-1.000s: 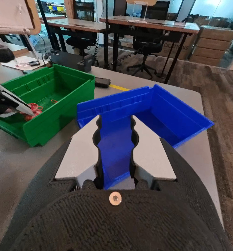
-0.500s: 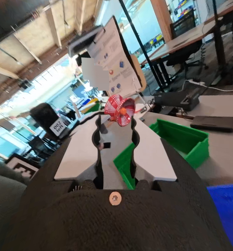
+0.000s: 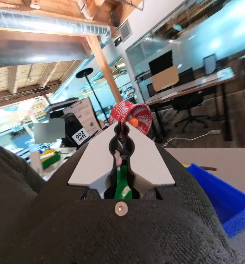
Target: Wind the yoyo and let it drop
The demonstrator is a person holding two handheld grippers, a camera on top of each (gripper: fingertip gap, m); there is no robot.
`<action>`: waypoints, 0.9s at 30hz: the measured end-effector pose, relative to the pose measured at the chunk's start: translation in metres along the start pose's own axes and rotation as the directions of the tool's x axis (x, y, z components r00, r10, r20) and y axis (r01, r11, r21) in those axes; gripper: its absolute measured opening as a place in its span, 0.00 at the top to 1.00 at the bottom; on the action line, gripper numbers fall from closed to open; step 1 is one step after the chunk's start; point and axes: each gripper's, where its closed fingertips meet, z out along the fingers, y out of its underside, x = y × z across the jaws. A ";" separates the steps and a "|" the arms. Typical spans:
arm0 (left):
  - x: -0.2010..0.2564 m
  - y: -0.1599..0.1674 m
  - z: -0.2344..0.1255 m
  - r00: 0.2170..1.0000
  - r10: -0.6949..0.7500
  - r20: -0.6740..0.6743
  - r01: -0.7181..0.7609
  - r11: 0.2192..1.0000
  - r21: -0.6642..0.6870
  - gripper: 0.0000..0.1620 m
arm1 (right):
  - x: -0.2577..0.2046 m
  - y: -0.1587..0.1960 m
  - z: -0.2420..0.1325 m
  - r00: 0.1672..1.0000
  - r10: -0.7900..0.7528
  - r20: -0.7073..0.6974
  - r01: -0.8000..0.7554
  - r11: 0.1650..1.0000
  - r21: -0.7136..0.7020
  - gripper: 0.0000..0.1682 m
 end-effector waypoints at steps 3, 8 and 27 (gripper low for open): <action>0.018 -0.026 0.055 0.996 -0.031 -0.078 0.039 0.993 0.110 0.73 | 0.000 -0.078 -0.081 0.949 -0.211 -0.236 0.255 0.950 0.178 1.00; 0.072 -0.030 0.128 0.978 -0.021 -0.206 0.055 0.985 0.163 0.69 | -0.073 -0.240 -0.288 0.387 -0.446 -0.807 0.850 0.512 0.125 0.99; 0.347 0.067 0.416 0.645 -0.264 -0.717 0.217 0.963 -0.159 0.59 | -0.029 -0.226 -0.501 0.438 -0.278 -0.855 0.651 0.754 0.088 0.99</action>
